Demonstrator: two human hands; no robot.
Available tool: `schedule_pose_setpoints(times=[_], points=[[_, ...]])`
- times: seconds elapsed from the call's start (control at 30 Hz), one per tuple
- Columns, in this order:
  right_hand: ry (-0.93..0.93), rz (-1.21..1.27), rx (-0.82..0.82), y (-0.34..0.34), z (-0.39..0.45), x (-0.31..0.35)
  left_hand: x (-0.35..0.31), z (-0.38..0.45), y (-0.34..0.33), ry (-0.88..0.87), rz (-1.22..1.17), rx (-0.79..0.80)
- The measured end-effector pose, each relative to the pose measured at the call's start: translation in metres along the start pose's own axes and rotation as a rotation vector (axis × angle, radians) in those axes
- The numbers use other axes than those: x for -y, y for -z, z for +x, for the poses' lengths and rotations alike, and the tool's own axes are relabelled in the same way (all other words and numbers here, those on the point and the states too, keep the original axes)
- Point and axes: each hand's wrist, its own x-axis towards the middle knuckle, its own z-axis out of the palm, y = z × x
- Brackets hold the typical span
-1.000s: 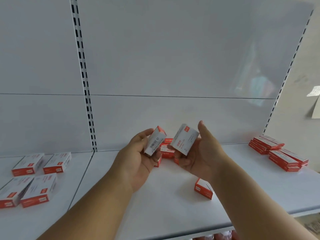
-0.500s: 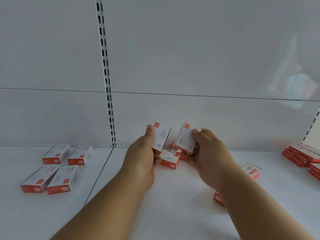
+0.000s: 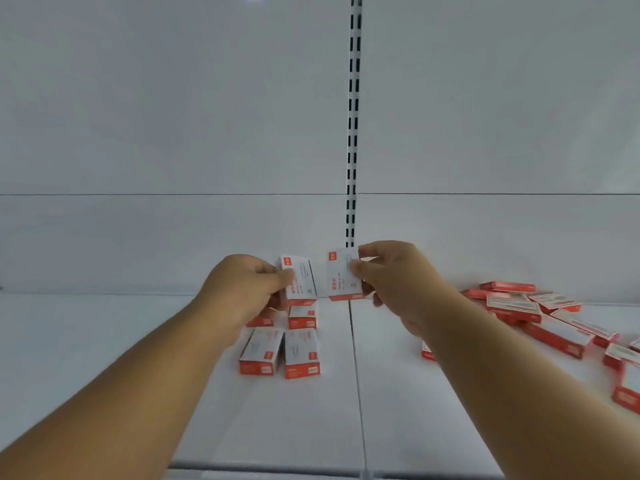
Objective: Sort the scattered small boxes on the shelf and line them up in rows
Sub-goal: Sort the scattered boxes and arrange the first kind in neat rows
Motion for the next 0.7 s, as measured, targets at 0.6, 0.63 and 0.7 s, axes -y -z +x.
schedule_pose_setpoints(times=[0.6,0.63,0.7], points=[[-0.133,-0.864,-0.140,-0.110,0.037,-0.003,0.052,0.074,0.032,-0.200,0.668,0.082],[-0.117,-0.861,-0.161,-0.111,0.035,-0.001,0.052,0.073,0.032,-0.233,0.666,0.055],[-0.059,-0.843,-0.211,-0.110,0.031,0.003,0.049,0.067,0.028,-0.310,0.628,0.001]])
